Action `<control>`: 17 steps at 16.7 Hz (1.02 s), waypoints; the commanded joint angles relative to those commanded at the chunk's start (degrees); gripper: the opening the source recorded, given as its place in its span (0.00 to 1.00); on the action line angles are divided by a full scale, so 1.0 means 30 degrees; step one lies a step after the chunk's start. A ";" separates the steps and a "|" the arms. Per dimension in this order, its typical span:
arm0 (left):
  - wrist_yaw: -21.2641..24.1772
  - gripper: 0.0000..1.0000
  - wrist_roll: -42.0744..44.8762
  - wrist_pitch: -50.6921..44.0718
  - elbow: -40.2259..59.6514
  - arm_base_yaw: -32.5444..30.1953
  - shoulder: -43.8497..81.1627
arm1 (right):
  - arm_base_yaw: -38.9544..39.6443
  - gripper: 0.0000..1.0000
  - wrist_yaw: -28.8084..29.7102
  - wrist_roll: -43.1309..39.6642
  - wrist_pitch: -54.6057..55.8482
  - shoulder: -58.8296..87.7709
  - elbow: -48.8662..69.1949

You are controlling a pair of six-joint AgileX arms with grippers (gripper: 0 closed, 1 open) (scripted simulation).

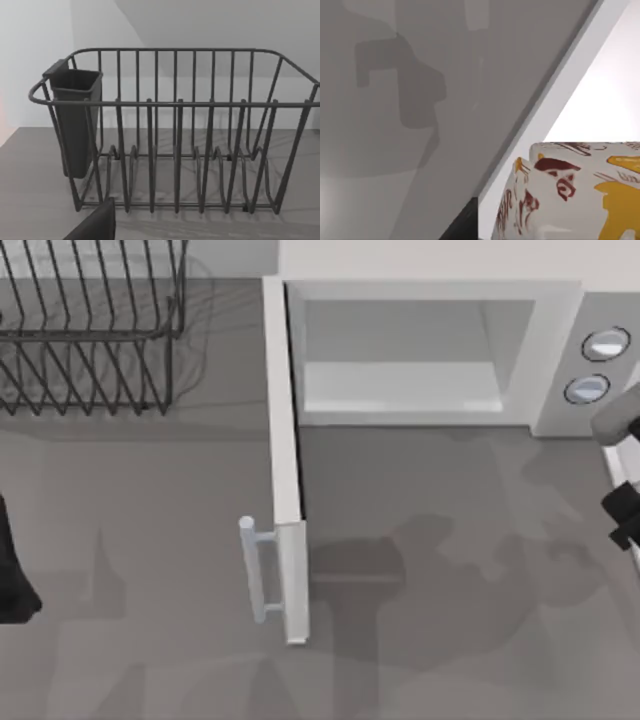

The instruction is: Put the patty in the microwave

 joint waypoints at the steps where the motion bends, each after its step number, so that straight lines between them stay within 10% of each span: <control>1: 0.0000 1.00 0.0000 0.0000 0.0000 0.0000 0.0000 | 0.0686 0.00 0.0574 0.0843 0.1657 0.1090 0.0301; 17: 0.0000 1.00 0.0000 0.0000 0.0000 0.0000 0.0000 | 0.9411 0.00 0.9365 1.3640 2.4376 1.3421 0.4785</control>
